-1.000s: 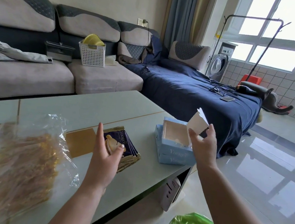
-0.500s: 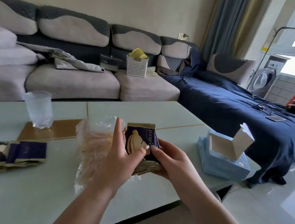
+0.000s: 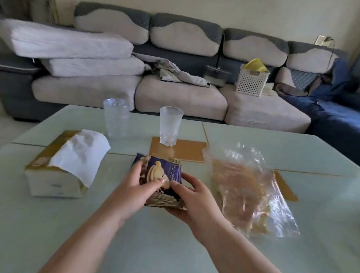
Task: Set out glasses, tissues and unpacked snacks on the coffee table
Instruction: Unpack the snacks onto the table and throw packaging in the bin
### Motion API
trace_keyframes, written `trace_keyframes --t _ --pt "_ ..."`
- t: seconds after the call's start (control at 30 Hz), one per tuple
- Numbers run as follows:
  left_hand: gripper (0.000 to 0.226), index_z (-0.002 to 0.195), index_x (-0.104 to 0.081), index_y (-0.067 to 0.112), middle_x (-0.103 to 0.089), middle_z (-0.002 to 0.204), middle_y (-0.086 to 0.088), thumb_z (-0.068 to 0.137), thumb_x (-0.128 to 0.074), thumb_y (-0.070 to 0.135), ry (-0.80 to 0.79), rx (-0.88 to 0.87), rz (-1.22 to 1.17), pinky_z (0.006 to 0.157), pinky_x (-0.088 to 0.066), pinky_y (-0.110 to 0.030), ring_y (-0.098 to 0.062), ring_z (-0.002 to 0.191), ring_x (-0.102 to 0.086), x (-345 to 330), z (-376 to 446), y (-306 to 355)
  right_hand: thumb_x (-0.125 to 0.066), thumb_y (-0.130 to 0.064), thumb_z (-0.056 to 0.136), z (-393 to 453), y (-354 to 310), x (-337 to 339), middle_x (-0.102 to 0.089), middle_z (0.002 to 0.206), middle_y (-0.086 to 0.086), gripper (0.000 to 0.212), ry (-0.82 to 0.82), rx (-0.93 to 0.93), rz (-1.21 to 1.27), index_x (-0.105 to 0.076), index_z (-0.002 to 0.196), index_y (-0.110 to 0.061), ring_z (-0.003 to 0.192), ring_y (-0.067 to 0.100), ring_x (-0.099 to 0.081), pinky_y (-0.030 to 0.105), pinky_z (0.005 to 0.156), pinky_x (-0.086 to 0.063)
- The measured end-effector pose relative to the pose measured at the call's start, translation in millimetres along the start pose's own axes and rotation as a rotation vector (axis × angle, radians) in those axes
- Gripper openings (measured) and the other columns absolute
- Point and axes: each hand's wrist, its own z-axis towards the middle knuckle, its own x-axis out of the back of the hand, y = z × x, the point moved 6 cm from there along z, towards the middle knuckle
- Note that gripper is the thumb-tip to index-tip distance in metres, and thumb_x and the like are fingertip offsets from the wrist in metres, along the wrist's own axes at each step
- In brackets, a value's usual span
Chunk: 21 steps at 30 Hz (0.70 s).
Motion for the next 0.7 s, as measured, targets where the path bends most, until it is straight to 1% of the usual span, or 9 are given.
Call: trace_keyframes --t 0.07,0.2,0.27,0.33,0.4,0.47,0.57,0.63,0.7 --pt "0.06 0.134 -0.043 0.027 -0.063 0.12 0.005 0.081 -0.071 0.024 0.052 -0.01 -0.023 0.092 -0.048 -0.03 -0.011 0.107 -0.061 12 12 -4 -0.063 -0.013 0.088 15 -1 -9 -0.073 0.097 0.005 0.029 0.027 0.017 0.009 -0.056 0.116 -0.022 0.077 0.016 -0.07 0.031 0.069 -0.058" --pt "0.06 0.139 -0.037 0.024 -0.057 0.126 0.001 0.087 -0.064 0.015 0.051 -0.093 0.032 0.088 -0.043 -0.022 -0.011 0.11 -0.057 7 44 7 -0.063 -0.018 0.088 51 -19 -1 -0.07 0.103 0.005 0.036 0.153 0.1 -0.095 -0.051 0.121 -0.024 0.09 0.02 -0.069 0.036 0.076 -0.059" --pt "0.064 0.143 -0.033 0.026 -0.055 0.129 0.001 0.087 -0.063 0.014 0.033 -0.162 0.138 0.094 -0.043 -0.024 -0.011 0.111 -0.056 -3 63 15 -0.064 -0.019 0.087 69 -25 11 -0.069 0.107 0.006 0.039 0.209 0.116 -0.172 -0.05 0.124 -0.022 0.094 0.023 -0.068 0.042 0.081 -0.058" --pt "0.065 0.145 -0.03 0.03 -0.052 0.137 0.002 0.089 -0.061 0.019 -0.005 -0.222 0.319 0.098 -0.04 -0.023 -0.012 0.114 -0.054 -16 77 17 -0.062 -0.017 0.088 84 -28 21 -0.069 0.107 0.008 0.036 0.237 0.101 -0.243 -0.051 0.122 -0.019 0.094 0.023 -0.068 0.042 0.083 -0.057" --pt "0.057 0.144 -0.035 0.03 -0.05 0.141 0.002 0.091 -0.057 0.024 -0.033 -0.253 0.519 0.091 -0.034 -0.016 -0.014 0.122 -0.051 -26 84 14 -0.06 -0.016 0.087 96 -28 30 -0.07 0.106 0.007 0.038 0.26 0.098 -0.353 -0.052 0.124 -0.018 0.092 0.021 -0.068 0.039 0.081 -0.057" --pt "0.05 0.142 -0.041 0.028 -0.052 0.14 0.0 0.093 -0.053 0.029 -0.024 -0.274 0.686 0.091 -0.036 -0.02 -0.018 0.126 -0.049 -32 89 6 -0.06 -0.016 0.085 103 -26 34 -0.069 0.103 0.002 0.039 0.269 0.096 -0.516 -0.054 0.124 -0.016 0.085 0.017 -0.066 0.033 0.073 -0.054" --pt "0.046 0.138 -0.046 0.03 -0.059 0.129 -0.001 0.092 -0.049 0.038 0.022 -0.314 0.908 0.092 -0.043 -0.031 -0.022 0.121 -0.051 -38 94 -4 -0.059 -0.019 0.087 104 -22 31 -0.064 0.094 -0.003 0.032 0.201 0.083 -0.724 -0.061 0.119 -0.019 0.079 0.014 -0.06 0.02 0.061 -0.044" --pt "0.045 0.134 -0.05 0.032 -0.061 0.123 0.002 0.09 -0.049 0.042 0.057 -0.308 0.93 0.091 -0.045 -0.033 -0.023 0.117 -0.053 -36 97 -7 -0.057 -0.021 0.088 101 -22 29 -0.065 0.098 -0.002 0.033 0.179 0.087 -0.755 -0.062 0.121 -0.019 0.087 0.017 -0.061 0.024 0.066 -0.044" --pt "0.043 0.127 -0.055 0.032 -0.059 0.121 0.004 0.085 -0.053 0.041 0.094 -0.306 0.898 0.092 -0.046 -0.037 -0.024 0.115 -0.053 -33 97 -4 -0.055 -0.025 0.09 94 -26 32 -0.061 0.119 0.003 0.042 0.219 0.096 -0.751 -0.052 0.131 -0.017 0.104 0.019 -0.059 0.024 0.072 -0.04"
